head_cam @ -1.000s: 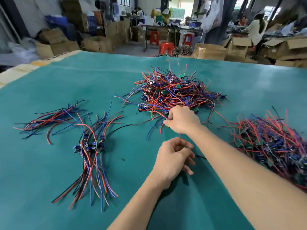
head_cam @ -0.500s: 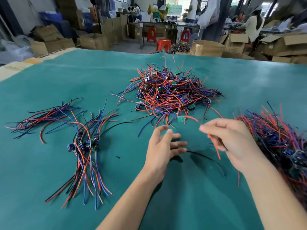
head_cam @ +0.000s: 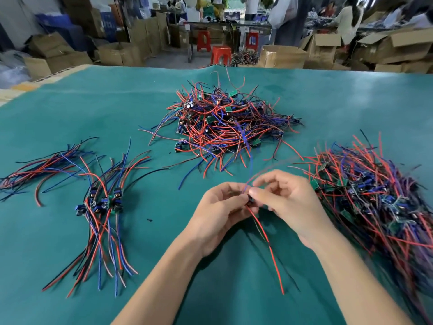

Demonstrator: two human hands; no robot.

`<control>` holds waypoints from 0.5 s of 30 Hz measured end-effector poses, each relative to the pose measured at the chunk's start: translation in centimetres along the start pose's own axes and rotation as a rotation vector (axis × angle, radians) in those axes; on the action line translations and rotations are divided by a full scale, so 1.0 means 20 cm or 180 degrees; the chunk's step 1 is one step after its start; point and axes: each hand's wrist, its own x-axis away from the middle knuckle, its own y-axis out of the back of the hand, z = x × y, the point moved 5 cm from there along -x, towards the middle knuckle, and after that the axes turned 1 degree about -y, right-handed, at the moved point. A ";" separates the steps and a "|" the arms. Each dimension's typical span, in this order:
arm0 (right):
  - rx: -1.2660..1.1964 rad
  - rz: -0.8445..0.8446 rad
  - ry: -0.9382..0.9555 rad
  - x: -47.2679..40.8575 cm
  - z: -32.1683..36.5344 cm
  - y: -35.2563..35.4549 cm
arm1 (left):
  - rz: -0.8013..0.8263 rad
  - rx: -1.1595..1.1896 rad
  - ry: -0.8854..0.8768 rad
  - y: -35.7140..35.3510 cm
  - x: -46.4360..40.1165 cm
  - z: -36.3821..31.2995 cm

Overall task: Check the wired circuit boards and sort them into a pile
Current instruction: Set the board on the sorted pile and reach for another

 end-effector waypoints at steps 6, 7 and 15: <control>-0.0362 0.0370 -0.0208 0.02 0.00 -0.03 | 0.0152 0.0116 0.0100 -0.01 0.03 0.00; -0.0412 0.0372 -0.0212 0.02 -0.01 -0.03 | 0.0124 0.0094 0.0103 0.00 0.03 0.00; -0.0510 0.0199 -0.0162 0.00 -0.03 -0.01 | 0.0206 -0.0436 0.0306 0.00 0.03 0.03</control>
